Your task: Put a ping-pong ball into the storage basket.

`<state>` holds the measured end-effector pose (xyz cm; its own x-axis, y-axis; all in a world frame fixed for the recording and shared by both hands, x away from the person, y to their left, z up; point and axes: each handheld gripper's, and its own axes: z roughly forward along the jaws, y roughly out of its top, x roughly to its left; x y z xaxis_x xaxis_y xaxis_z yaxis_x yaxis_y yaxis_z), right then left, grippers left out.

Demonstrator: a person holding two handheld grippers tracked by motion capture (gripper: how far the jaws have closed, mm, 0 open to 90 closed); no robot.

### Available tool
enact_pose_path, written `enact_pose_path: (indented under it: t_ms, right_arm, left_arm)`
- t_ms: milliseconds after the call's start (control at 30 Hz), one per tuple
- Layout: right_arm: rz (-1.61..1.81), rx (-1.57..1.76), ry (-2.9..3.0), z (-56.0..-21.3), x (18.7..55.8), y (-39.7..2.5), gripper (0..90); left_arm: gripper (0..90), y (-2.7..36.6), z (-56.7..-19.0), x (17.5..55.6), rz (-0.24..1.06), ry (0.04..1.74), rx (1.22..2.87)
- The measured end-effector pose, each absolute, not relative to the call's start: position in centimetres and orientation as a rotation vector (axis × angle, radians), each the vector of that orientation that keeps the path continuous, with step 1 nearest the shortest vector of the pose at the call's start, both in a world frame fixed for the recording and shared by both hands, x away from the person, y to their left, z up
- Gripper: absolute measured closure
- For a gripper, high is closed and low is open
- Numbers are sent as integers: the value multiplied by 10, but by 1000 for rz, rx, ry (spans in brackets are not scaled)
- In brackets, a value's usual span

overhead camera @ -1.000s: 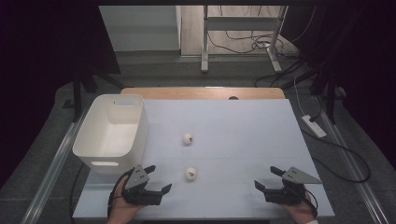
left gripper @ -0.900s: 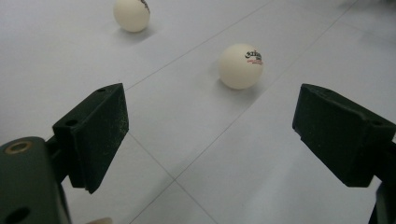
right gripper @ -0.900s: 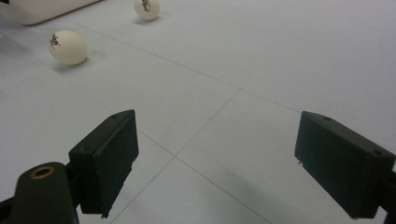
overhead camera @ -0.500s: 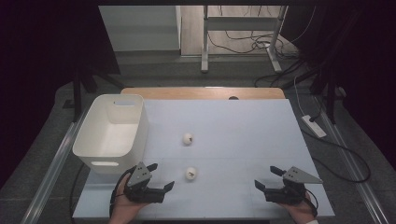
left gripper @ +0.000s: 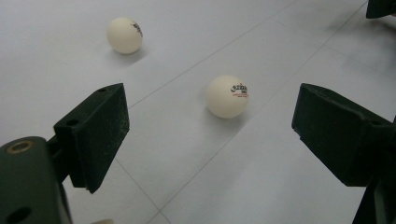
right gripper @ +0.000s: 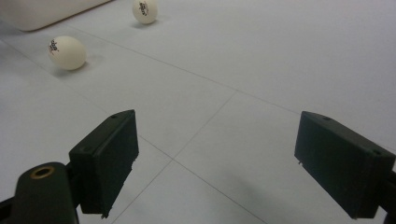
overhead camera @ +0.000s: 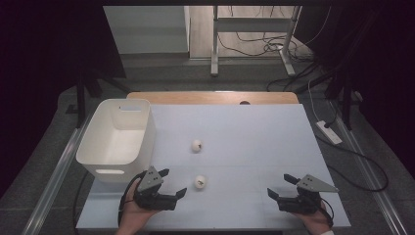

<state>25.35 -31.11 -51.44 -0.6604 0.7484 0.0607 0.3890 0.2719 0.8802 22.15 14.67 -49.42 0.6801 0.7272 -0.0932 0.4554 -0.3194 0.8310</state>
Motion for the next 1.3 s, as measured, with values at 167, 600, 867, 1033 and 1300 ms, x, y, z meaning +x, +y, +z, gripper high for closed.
enact_pose_path:
  t_ms: [167, 600, 867, 1033, 1300]
  right_arm:
    - [1349, 1035, 2180, -514, 253, -311, 136]
    - [1348, 1037, 2182, -514, 253, -311, 137]
    - [1351, 1029, 2187, -512, 252, -310, 137]
    - [1355, 1036, 2181, -513, 253, -311, 137]
    - [1348, 1043, 2182, -514, 254, -311, 137]
  left_arm:
    - [124, 143, -492, 222, 371, 908, 1978]
    - [85, 135, -486, 225, 364, 902, 1999]
    - [92, 130, -482, 230, 372, 900, 2012]
    - [92, 128, -482, 235, 361, 913, 2024]
    - [95, 124, -480, 240, 299, 908, 2022]
